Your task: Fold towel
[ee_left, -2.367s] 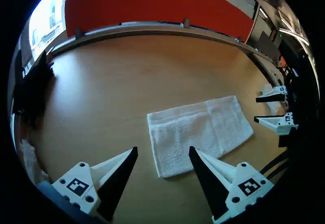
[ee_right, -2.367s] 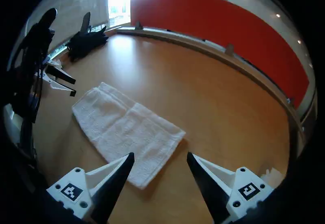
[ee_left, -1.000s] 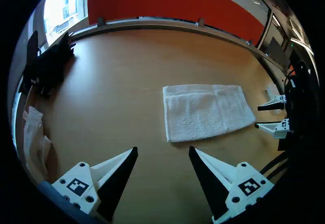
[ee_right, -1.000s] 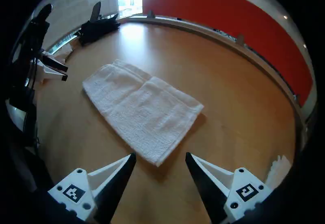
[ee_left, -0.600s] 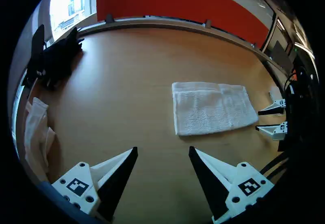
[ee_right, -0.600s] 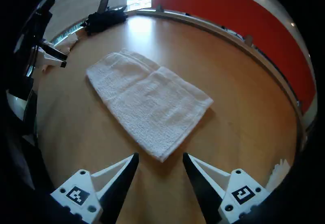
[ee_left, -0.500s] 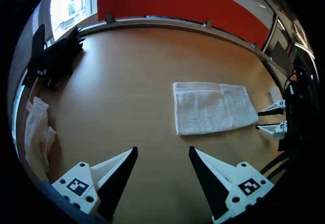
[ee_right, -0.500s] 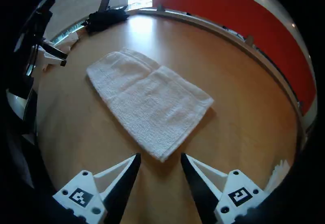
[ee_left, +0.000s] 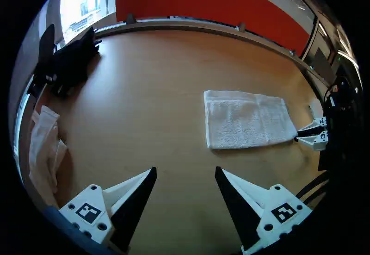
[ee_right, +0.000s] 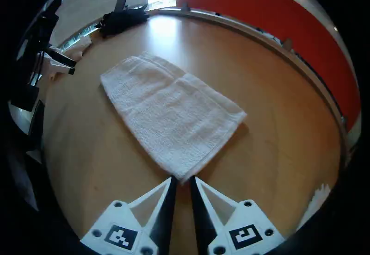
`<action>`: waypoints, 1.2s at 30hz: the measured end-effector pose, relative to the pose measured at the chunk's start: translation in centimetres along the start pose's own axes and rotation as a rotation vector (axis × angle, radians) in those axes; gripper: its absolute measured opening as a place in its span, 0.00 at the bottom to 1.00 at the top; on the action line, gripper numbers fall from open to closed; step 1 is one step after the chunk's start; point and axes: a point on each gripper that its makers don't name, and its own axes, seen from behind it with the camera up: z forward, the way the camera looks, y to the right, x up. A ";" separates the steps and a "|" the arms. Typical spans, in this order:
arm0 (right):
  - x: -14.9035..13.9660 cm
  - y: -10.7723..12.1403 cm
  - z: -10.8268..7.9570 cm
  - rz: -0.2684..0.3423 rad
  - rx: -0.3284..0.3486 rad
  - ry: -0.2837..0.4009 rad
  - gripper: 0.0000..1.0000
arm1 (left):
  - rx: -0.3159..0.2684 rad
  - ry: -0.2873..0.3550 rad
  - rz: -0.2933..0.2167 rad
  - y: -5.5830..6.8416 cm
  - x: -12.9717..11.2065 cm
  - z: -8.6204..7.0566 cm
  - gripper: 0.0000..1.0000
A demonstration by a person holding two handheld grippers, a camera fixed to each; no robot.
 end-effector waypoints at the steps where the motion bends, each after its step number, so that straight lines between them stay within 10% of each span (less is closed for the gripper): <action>1: 0.0 0.0 0.0 -0.002 0.002 -0.001 0.12 | 0.000 0.000 0.000 0.0 0.0 0.0 0.94; 36: 6.9 5.3 -8.9 -0.093 -0.163 0.145 0.04 | -0.004 0.022 0.004 0.2 1.5 -0.2 0.93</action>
